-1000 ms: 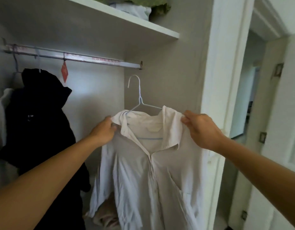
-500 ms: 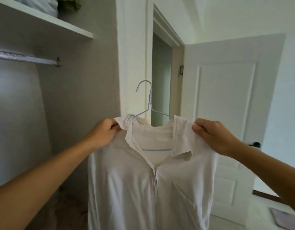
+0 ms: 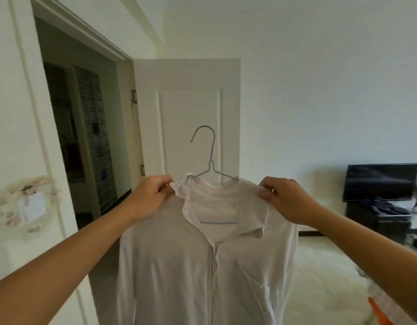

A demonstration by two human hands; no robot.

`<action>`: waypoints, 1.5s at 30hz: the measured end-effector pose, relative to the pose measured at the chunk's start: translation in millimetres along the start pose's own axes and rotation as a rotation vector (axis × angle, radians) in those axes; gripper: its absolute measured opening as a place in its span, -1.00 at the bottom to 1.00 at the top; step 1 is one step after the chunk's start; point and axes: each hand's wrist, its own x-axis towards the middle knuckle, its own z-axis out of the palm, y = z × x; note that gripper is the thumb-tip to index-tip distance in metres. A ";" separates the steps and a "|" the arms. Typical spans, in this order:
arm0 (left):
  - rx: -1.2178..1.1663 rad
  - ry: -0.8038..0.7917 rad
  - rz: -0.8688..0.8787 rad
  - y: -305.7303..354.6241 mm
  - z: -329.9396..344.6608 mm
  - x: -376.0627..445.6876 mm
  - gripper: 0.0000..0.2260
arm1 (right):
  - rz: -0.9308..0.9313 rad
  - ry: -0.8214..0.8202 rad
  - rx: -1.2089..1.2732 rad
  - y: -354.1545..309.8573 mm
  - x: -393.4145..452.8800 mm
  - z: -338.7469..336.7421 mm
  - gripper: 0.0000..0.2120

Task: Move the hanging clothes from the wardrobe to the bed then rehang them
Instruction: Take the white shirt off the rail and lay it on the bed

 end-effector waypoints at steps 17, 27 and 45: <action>-0.211 -0.336 0.307 175.1 267.9 148.1 -0.80 | 0.450 0.117 -0.236 229.4 -122.8 -134.8 -0.85; -0.313 -0.559 0.606 267.0 410.3 220.7 -0.77 | 0.770 0.167 -0.401 304.5 -181.4 -176.8 -0.84; -0.384 -0.879 0.862 474.9 669.0 204.1 -0.82 | 1.231 0.198 -0.495 446.8 -356.0 -243.7 -0.69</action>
